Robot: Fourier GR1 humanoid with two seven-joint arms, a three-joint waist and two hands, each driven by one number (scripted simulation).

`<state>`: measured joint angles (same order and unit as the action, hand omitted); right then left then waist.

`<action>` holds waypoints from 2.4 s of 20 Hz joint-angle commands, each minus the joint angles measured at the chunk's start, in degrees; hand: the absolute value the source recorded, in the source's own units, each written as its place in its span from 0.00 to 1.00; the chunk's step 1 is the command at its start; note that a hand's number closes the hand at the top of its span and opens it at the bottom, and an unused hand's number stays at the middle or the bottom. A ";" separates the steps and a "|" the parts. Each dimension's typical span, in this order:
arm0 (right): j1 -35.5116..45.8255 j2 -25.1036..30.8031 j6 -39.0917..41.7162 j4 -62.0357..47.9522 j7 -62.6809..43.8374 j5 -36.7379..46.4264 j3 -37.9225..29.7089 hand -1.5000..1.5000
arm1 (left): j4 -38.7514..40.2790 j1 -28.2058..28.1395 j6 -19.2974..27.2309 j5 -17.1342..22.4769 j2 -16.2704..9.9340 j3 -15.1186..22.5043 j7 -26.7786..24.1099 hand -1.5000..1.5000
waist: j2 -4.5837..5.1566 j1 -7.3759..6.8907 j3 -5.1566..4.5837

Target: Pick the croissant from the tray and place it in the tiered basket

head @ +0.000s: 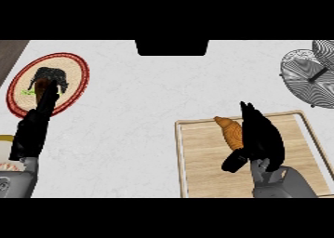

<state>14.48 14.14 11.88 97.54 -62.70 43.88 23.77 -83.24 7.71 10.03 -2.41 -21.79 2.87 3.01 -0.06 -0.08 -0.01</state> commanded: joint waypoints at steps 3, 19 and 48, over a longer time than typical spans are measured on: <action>-1.90 -2.92 0.84 -3.26 -3.13 3.51 -0.51 0.00 | 2.20 2.54 -1.75 -1.28 0.25 -1.16 0.45 0.50 | 0.07 0.20 0.01; 1.96 -8.19 7.56 -17.24 5.97 0.82 -8.50 1.00 | -1.33 0.42 -0.73 -5.55 5.38 -1.75 2.74 0.50 | 0.09 0.04 0.01; 31.99 -10.36 -22.71 -28.82 20.08 8.29 -21.24 1.00 | 1.03 2.17 -4.64 -6.85 5.09 -5.43 -0.61 0.50 | 0.08 -0.42 0.02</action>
<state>41.43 1.68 -5.71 66.94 -42.54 50.05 5.18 -81.83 9.48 5.19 -8.48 -16.49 -2.77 2.24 0.11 -0.64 0.02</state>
